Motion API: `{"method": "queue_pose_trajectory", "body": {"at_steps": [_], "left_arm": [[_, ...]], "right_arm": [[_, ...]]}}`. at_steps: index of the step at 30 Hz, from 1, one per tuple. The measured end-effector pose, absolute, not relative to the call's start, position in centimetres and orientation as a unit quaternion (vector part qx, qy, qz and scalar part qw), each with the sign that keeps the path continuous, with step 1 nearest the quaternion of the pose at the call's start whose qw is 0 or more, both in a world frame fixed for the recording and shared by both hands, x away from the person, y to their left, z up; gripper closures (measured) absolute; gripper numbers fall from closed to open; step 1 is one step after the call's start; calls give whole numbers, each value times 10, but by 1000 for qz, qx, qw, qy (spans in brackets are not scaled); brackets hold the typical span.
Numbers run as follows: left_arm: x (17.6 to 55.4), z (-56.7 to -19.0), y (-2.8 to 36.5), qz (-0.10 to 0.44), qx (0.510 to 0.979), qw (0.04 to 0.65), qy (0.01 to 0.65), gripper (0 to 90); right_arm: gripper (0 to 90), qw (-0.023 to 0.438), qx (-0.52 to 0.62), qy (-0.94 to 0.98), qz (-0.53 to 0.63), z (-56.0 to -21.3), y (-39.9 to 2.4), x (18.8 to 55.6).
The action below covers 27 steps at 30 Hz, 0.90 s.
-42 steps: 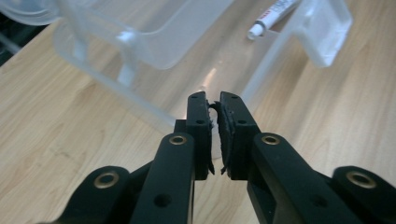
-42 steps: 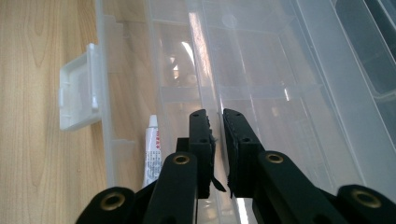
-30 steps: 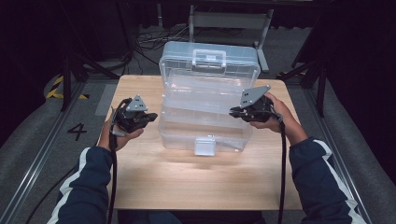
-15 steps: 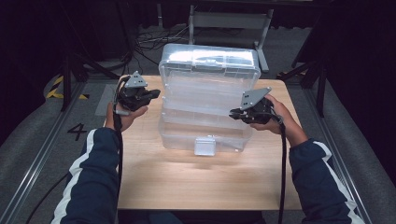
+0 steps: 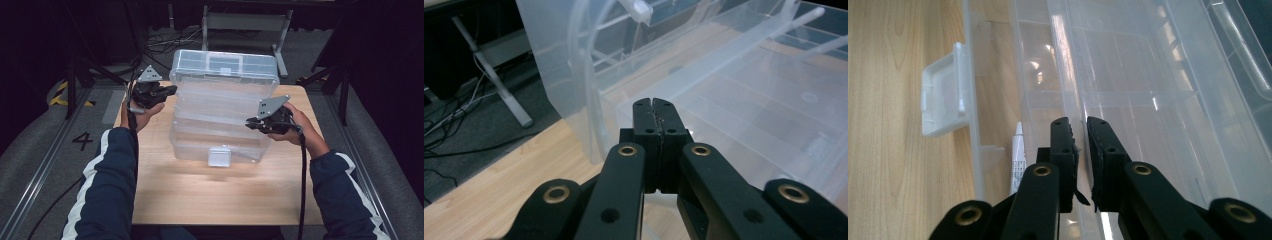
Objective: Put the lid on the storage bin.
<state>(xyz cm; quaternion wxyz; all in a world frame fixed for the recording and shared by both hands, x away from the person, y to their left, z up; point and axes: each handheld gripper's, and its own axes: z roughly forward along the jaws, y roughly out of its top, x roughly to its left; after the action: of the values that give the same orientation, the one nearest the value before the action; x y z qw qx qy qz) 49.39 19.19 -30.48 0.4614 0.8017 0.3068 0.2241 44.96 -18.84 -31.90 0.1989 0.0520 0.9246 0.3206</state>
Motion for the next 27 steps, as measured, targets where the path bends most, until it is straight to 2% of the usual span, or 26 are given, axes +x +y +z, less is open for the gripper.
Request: {"method": "queue_pose_trajectory", "body": {"at_steps": [27], "left_arm": [[494, -295, 195, 225, 792, 477, 307, 900]], "right_arm": [[804, 214, 59, 926, 306, -321, -188, 443]]}}
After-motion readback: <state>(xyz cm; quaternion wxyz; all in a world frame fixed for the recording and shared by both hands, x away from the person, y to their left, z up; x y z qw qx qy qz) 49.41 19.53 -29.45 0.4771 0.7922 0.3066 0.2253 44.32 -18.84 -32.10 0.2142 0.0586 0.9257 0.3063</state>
